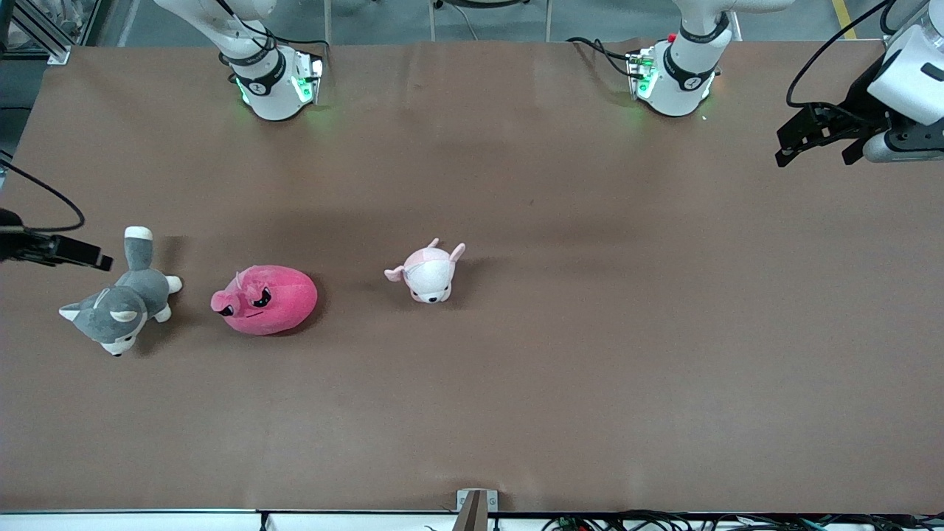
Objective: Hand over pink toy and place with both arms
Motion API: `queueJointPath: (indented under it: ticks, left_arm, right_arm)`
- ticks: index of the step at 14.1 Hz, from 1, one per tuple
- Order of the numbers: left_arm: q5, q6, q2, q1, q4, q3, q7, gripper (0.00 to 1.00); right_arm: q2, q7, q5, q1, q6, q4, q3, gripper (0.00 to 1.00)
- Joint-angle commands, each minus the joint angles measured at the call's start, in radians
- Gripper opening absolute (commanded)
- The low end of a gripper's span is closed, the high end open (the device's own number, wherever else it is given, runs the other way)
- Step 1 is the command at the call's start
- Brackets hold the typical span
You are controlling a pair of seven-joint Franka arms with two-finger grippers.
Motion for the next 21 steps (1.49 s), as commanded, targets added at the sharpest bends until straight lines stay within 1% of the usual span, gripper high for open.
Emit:
queueJointPath:
  ticks: [1, 5, 7, 8, 9, 10, 12, 14, 15, 16, 17, 19, 21]
  left_arm:
    - [0.019, -0.01, 0.004, 0.0, 0.014, -0.001, 0.012, 1.0]
    - [0.022, -0.001, 0.01, -0.005, 0.015, -0.003, 0.009, 1.0]
    - [0.022, 0.004, 0.01, -0.005, 0.017, -0.003, 0.008, 1.0]
    - [0.022, 0.002, 0.007, -0.007, 0.014, -0.003, 0.008, 1.0]
    - [0.022, 0.002, 0.007, -0.007, 0.015, -0.003, 0.008, 1.0]
    - [0.022, 0.002, 0.007, -0.007, 0.015, -0.004, 0.008, 1.0]
    - [0.022, 0.002, 0.007, -0.008, 0.015, -0.004, 0.008, 1.0]
    - [0.021, -0.001, 0.007, -0.007, 0.015, -0.003, 0.008, 1.0]
    - [0.021, -0.001, 0.007, -0.007, 0.015, -0.003, 0.006, 1.0]
    - [0.021, -0.001, 0.007, -0.001, 0.015, -0.003, 0.006, 1.0]
    - [0.021, 0.002, 0.008, 0.001, 0.014, -0.001, 0.012, 1.0]
    - [0.022, 0.002, 0.011, 0.003, 0.018, -0.001, 0.012, 1.0]
    - [0.024, 0.002, 0.018, 0.001, 0.021, 0.002, 0.012, 1.0]
  right_arm:
    - [-0.047, 0.004, -0.054, 0.016, -0.003, 0.007, 0.003, 1.0]
    - [-0.067, 0.002, -0.057, 0.016, -0.003, 0.016, 0.003, 1.0]
    - [-0.101, -0.005, -0.066, 0.027, 0.002, 0.012, -0.008, 1.0]
    - [-0.112, -0.005, -0.072, 0.039, 0.002, 0.002, -0.026, 1.0]
    - [-0.133, -0.005, -0.074, 0.076, 0.008, -0.02, -0.057, 1.0]
    - [-0.145, -0.008, -0.08, 0.091, 0.016, -0.039, -0.071, 1.0]
    - [-0.177, -0.008, -0.117, 0.108, 0.028, -0.079, -0.07, 1.0]
    - [-0.185, -0.005, -0.102, 0.104, 0.016, -0.085, -0.066, 1.0]
    - [-0.196, -0.004, -0.076, 0.101, 0.017, -0.103, -0.068, 1.0]
    - [-0.225, -0.005, -0.036, 0.09, 0.026, -0.146, -0.071, 1.0]
    - [-0.257, -0.007, -0.025, 0.081, 0.042, -0.197, -0.071, 1.0]
    - [-0.323, -0.008, -0.038, 0.084, 0.086, -0.286, -0.068, 1.0]
    - [-0.348, -0.008, -0.06, 0.085, 0.094, -0.323, -0.065, 1.0]
